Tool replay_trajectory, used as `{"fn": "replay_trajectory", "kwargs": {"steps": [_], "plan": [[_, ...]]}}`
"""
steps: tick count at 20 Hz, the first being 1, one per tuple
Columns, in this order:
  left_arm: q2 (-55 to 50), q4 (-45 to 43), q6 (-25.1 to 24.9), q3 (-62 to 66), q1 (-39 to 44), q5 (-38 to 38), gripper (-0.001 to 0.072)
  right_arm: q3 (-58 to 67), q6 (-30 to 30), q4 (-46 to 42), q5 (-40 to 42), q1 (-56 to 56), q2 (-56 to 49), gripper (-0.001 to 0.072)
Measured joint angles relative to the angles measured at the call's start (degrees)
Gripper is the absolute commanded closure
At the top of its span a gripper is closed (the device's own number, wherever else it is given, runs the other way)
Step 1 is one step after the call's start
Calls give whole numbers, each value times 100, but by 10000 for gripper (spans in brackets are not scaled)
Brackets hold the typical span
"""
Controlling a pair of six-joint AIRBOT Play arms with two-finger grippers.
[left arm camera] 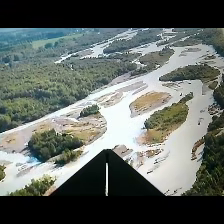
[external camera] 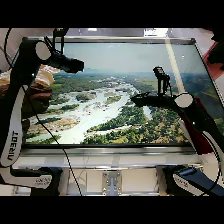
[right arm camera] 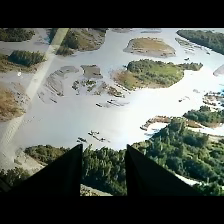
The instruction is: Fold the shirts.
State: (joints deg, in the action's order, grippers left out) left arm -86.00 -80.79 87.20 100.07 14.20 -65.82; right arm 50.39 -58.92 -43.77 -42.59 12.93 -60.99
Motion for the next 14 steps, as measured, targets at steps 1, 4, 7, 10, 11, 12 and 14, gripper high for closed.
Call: {"fn": "replay_trajectory", "kwargs": {"steps": [1,4,7,10,11,12,14], "plan": [[0,0,0,-2,0,44,698,0,0,-2,2,0,0,398],[-4,4,0,-2,0,203,698,0,0,-7,11,0,0,399],[-7,13,0,0,0,382,698,0,0,-61,103,0,0,398],[-7,17,0,-2,0,507,697,0,0,-129,238,0,0,398],[-7,20,0,0,0,584,697,0,0,-149,284,0,0,398],[-7,22,0,0,0,634,698,0,0,-184,315,0,0,398],[-11,22,0,-2,0,767,690,0,0,-260,337,0,0,398]]}}
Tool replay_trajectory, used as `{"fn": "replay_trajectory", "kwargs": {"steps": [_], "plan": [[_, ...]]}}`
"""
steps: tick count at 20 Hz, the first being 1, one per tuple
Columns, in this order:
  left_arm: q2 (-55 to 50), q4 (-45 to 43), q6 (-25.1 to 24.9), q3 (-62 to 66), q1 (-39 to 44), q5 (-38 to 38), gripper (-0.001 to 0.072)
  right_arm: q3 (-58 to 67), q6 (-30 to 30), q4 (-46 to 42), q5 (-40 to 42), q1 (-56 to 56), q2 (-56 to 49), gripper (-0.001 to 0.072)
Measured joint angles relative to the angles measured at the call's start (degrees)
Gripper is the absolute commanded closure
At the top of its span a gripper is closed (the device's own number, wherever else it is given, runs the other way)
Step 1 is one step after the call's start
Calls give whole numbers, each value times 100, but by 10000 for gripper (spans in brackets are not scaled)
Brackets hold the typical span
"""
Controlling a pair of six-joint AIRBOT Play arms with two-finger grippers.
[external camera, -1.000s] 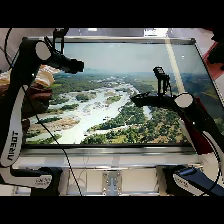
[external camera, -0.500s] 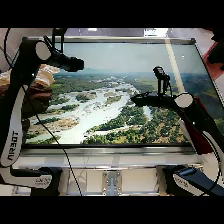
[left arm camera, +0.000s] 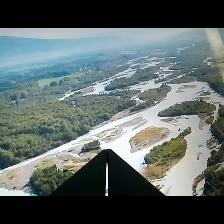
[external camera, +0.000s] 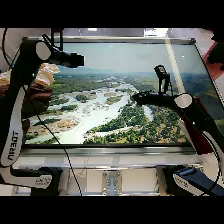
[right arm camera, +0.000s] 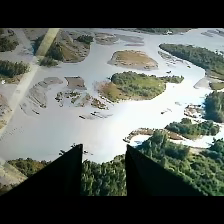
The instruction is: Fold the shirts.
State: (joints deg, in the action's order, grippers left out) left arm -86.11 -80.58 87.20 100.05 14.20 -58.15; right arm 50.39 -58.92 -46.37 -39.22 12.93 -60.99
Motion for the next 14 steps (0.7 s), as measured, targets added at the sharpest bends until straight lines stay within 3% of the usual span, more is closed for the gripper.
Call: {"fn": "replay_trajectory", "kwargs": {"steps": [1,2,3,4,5,8,11,13,14], "plan": [[0,-2,0,2,0,79,685,2,0,-42,20,0,0,398],[0,-28,-9,2,0,208,585,0,0,-90,24,0,0,398],[0,-151,-15,0,0,407,330,0,0,-138,26,0,0,398],[0,-391,-11,0,0,682,289,0,0,-179,35,0,0,398],[-2,-713,74,0,-17,997,362,0,0,-212,39,0,0,398],[-50,-1843,695,2,-282,1985,378,0,0,-289,48,0,0,399],[-249,-2413,1351,4,-905,2312,316,0,2,-317,61,0,0,398],[-485,-2579,1552,4,-1381,2164,166,0,0,-328,61,0,0,397],[-634,-2605,1585,7,-1611,2011,141,0,0,-330,61,0,0,397]]}}
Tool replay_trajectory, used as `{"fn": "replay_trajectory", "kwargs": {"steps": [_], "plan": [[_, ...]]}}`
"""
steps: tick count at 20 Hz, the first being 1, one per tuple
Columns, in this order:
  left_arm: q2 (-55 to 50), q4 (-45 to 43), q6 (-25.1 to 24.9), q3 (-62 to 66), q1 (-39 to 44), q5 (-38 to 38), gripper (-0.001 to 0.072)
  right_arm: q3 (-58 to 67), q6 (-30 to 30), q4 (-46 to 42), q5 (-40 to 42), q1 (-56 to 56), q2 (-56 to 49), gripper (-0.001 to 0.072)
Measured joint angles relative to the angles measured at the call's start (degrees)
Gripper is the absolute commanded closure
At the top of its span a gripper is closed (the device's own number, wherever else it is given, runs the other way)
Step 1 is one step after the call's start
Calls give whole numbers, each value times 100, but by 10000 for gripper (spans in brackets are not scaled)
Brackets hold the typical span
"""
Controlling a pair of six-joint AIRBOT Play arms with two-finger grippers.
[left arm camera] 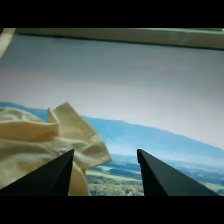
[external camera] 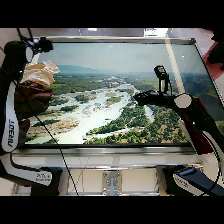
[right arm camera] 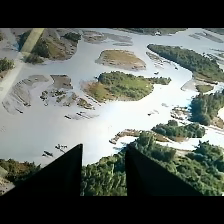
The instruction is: Fold the shirts.
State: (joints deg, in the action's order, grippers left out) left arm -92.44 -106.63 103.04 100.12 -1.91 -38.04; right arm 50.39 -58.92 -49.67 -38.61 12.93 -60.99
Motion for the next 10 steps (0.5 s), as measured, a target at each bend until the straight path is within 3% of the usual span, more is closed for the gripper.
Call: {"fn": "replay_trajectory", "kwargs": {"steps": [5,10], "plan": [[-837,289,-260,0,-719,-721,129,0,2,-11,-20,0,0,396],[-1506,970,-337,0,-922,-907,123,0,2,-7,-37,0,0,397]]}}
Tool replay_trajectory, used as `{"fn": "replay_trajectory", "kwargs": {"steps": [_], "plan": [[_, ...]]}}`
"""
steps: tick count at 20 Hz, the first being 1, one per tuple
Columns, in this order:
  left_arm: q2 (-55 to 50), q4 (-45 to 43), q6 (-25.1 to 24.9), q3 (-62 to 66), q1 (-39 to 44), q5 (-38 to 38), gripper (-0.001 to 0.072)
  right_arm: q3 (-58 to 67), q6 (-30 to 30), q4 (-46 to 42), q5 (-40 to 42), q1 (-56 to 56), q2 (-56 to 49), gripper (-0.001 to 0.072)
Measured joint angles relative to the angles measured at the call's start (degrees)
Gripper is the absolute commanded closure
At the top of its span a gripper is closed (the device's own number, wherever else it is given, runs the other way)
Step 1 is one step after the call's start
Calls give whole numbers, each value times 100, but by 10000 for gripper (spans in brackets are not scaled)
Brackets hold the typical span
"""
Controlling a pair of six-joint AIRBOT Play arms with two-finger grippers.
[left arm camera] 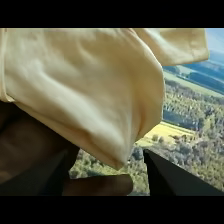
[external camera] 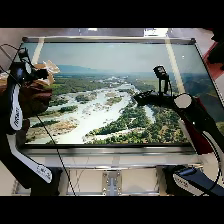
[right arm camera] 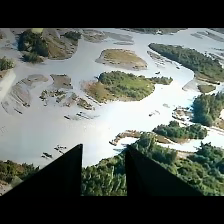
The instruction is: Fold the shirts.
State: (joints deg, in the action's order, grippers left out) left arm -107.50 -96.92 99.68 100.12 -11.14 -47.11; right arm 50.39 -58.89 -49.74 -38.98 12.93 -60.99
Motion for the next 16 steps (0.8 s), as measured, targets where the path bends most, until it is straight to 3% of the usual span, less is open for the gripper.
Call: {"fn": "replay_trajectory", "kwargs": {"steps": [10,13,14,15,16], "plan": [[-522,1091,743,2,-151,717,147,0,0,70,-9,0,0,397],[-671,1165,984,2,-164,846,359,0,0,74,-7,0,0,397],[-723,1209,1034,2,-170,876,489,0,-2,76,-4,0,0,397],[-774,1276,1078,2,-170,903,673,0,0,79,-2,0,0,397],[-817,1344,1078,2,-170,925,697,0,0,79,2,0,0,397]]}}
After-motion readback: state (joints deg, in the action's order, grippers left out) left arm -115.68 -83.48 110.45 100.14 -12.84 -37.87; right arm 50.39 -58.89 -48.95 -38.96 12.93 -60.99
